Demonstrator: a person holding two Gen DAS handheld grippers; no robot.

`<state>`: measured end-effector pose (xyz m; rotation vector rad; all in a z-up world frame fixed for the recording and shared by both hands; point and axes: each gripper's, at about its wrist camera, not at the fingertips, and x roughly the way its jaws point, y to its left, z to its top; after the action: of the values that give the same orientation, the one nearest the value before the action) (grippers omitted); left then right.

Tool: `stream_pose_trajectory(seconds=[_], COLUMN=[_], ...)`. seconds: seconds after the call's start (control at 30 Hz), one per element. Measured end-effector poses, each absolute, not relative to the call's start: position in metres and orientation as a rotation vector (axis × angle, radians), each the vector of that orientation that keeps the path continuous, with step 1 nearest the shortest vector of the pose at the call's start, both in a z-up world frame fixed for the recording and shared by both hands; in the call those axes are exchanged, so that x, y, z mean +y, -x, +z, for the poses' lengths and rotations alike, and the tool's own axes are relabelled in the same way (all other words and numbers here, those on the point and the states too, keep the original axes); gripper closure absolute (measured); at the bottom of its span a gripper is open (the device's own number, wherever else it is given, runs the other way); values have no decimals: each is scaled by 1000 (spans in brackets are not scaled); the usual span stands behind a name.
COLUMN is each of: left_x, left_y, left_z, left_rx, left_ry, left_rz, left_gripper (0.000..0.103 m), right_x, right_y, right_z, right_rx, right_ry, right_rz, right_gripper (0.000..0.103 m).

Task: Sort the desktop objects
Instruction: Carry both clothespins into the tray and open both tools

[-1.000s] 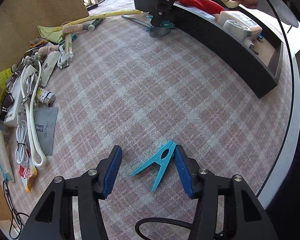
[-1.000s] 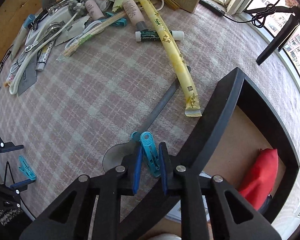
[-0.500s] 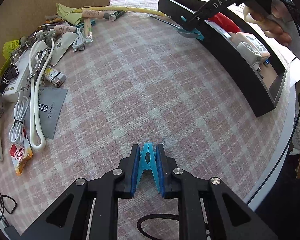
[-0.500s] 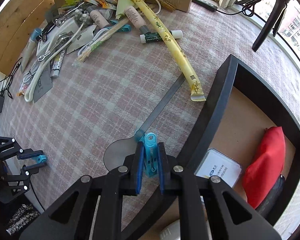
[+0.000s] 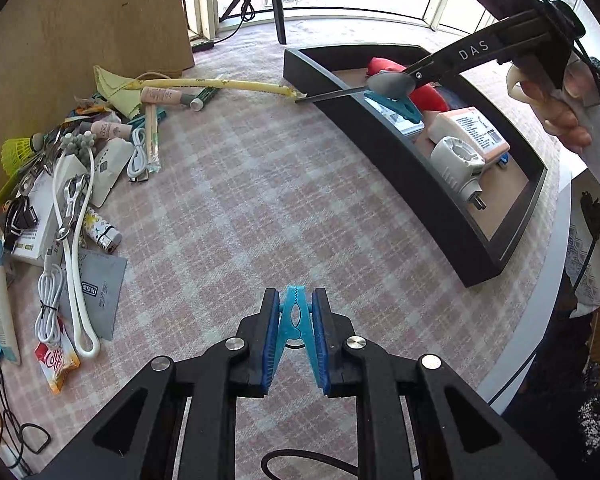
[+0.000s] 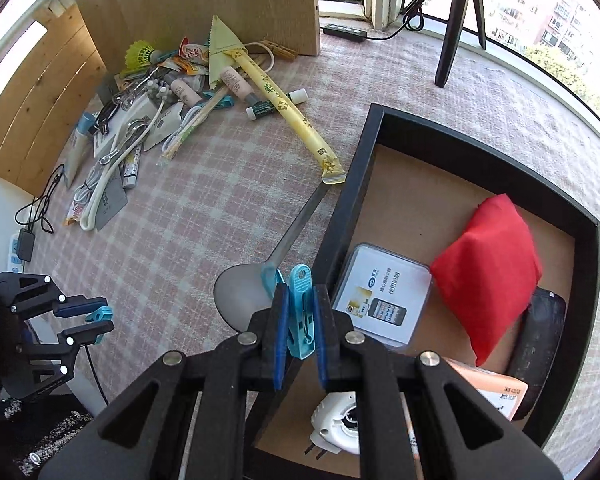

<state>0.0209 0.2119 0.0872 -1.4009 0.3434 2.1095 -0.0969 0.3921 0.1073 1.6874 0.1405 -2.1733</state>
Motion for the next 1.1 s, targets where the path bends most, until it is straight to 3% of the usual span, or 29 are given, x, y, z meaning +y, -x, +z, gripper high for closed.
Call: stream_pose_trajectory(seconds=[0.13,0.77,1.1], left_x=[240,315,383], left_y=[-21,-18,-20], left_z=[96,143,158], left_rx=[365,393,408], left_ry=[1346,1168,1092], left_rz=[2079,2022,1955], left_gripper=[88,88,88], right_x=[404,476,538], right_y=[93,62,51], right_z=[113,193,181], right_rx=[27,-71,-64], right_ry=[-1691,-1535,-1650], right_rz=[-2150,-2406,-2553], right_gripper=[91,92,92])
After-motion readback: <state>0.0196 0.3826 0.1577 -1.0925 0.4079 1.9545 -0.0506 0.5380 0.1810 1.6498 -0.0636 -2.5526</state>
